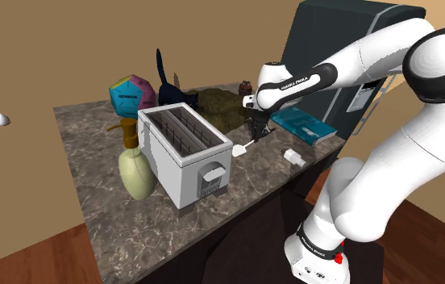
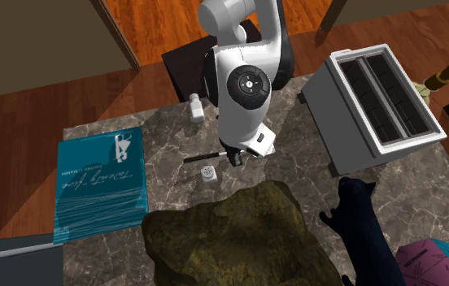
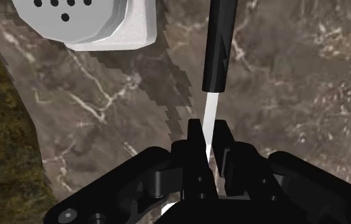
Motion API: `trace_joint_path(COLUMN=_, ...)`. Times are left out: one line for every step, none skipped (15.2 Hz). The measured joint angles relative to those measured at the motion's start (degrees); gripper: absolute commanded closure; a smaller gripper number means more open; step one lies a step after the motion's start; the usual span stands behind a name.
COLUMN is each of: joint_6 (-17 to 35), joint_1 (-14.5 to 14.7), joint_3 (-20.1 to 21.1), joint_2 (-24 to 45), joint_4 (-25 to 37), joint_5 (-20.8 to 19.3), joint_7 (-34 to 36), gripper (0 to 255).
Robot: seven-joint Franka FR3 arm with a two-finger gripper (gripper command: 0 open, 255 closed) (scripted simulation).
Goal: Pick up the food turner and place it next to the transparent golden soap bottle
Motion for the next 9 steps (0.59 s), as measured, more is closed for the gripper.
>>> trace_joint_path(joint_6=-0.8, joint_1=-0.1, joint_3=0.2, joint_2=-0.6, joint_4=0.3, joint_5=-0.2, joint_7=0.2, gripper=255)
trace_joint_path(joint_6=-1.7, joint_1=-0.3, joint_3=0.6, joint_2=-1.4, joint_4=0.4, joint_5=-0.6, joint_7=0.4, gripper=255)
trace_joint_path(joint_6=-2.8, joint_1=-0.4, joint_3=0.9, joint_2=-2.0, joint_4=1.0, joint_5=-0.7, joint_7=0.6, gripper=255)
trace_joint_path(joint_6=-3.8, joint_1=-0.5, joint_3=1.2, joint_2=-2.6, joint_4=1.5, joint_5=-0.8, joint_7=0.7, gripper=255)
trace_joint_path(joint_6=-4.8, joint_1=-0.6, joint_3=1.5, joint_2=-3.1, joint_4=1.9, joint_5=-0.9, joint_7=0.7, gripper=255)
trace_joint_path(joint_6=-5.6, joint_1=-0.7, joint_3=1.7, joint_2=-3.7, joint_4=2.2, joint_5=-1.1, joint_7=0.8, gripper=255)
trace_joint_path(joint_6=-6.3, joint_1=-0.8, joint_3=2.0, joint_2=-4.1, joint_4=2.5, joint_5=-1.2, joint_7=0.9, gripper=255)
trace_joint_path(joint_6=-7.5, joint_1=-0.9, joint_3=2.4, joint_2=-4.8, joint_4=3.0, joint_5=-1.3, joint_7=1.1, gripper=255)
trace_joint_path(joint_6=-8.5, joint_1=-0.9, joint_3=2.7, joint_2=-5.2, joint_4=3.6, joint_5=-1.3, joint_7=1.1, gripper=255)
